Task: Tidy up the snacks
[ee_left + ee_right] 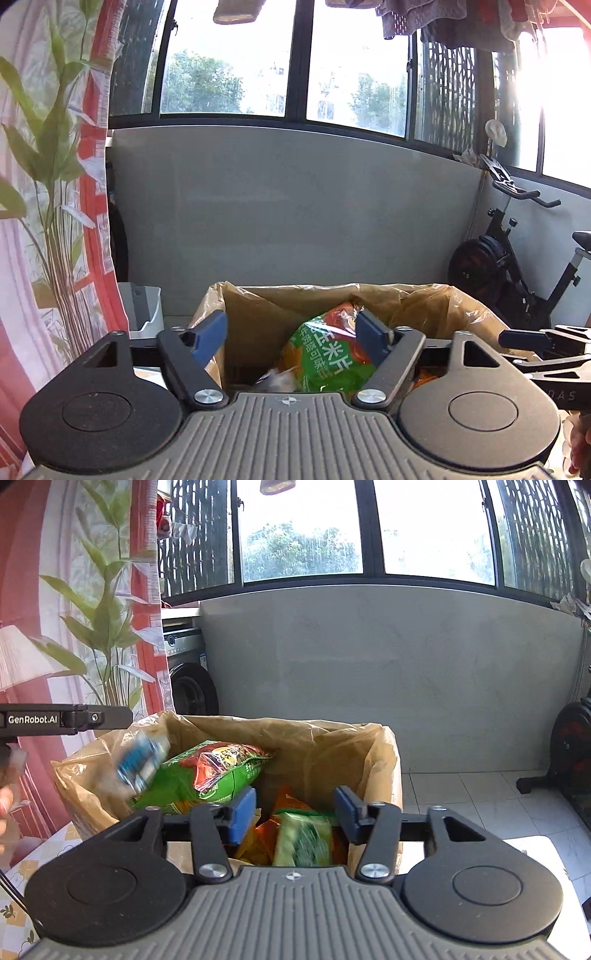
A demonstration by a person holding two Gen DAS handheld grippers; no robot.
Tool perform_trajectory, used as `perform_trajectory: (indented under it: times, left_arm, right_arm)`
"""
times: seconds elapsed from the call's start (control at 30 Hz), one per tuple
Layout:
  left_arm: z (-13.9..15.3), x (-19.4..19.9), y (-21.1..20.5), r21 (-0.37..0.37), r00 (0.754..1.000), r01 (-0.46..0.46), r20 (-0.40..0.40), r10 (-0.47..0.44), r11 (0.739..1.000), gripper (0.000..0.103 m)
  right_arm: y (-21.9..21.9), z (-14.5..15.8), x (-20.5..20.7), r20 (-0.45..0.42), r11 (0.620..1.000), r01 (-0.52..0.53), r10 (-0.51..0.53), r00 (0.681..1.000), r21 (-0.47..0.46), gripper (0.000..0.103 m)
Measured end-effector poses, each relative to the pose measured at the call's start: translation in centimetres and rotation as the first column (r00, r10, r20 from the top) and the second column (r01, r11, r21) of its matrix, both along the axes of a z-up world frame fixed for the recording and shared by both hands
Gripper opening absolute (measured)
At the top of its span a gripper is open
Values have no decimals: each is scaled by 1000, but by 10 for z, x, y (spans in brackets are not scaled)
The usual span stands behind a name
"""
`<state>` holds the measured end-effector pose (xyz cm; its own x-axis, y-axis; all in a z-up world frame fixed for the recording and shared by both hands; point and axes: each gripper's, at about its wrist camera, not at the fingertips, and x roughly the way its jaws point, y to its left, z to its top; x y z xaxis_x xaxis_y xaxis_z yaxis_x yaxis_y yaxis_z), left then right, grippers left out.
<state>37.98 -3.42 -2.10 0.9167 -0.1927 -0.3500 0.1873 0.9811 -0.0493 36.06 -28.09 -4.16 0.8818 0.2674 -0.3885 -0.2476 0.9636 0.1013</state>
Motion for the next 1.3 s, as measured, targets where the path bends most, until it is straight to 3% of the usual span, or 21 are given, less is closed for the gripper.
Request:
perform_trajectory:
  times: [0.03, 0.13, 0.23, 0.37, 0.6, 0.87, 1.3]
  left_arm:
    - [-3, -3, 0, 5, 1000, 4, -6, -4, 1000, 87]
    - [0, -11, -2, 21, 999, -28, -42, 29, 999, 87]
    - [10, -21, 7, -24, 996, -38, -76, 36, 999, 88]
    - [25, -40, 15, -35, 996, -56, -69, 53, 998, 92]
    - [49, -82, 14, 99, 983, -176, -40, 181, 979, 92]
    - [77, -132, 22, 31, 989, -140, -53, 142, 990, 92]
    - [89, -173, 9, 84, 988, -154, 4, 155, 984, 92]
  right_arm:
    - [-2, 1, -3, 3, 1000, 9, -9, 1000, 5, 77]
    - [-4, 10, -9, 5, 1000, 26, -26, 1000, 0, 87]
    - [-5, 23, -19, -10, 998, 58, -58, 998, -7, 101]
    - [-2, 41, -39, -14, 992, 119, -120, 993, -41, 102]
    - [-13, 75, -85, 27, 990, 135, -136, 990, 46, 103]
    - [-9, 101, -133, 57, 987, 152, -155, 986, 47, 103]
    - [2, 102, -158, 55, 989, 147, -148, 987, 24, 103]
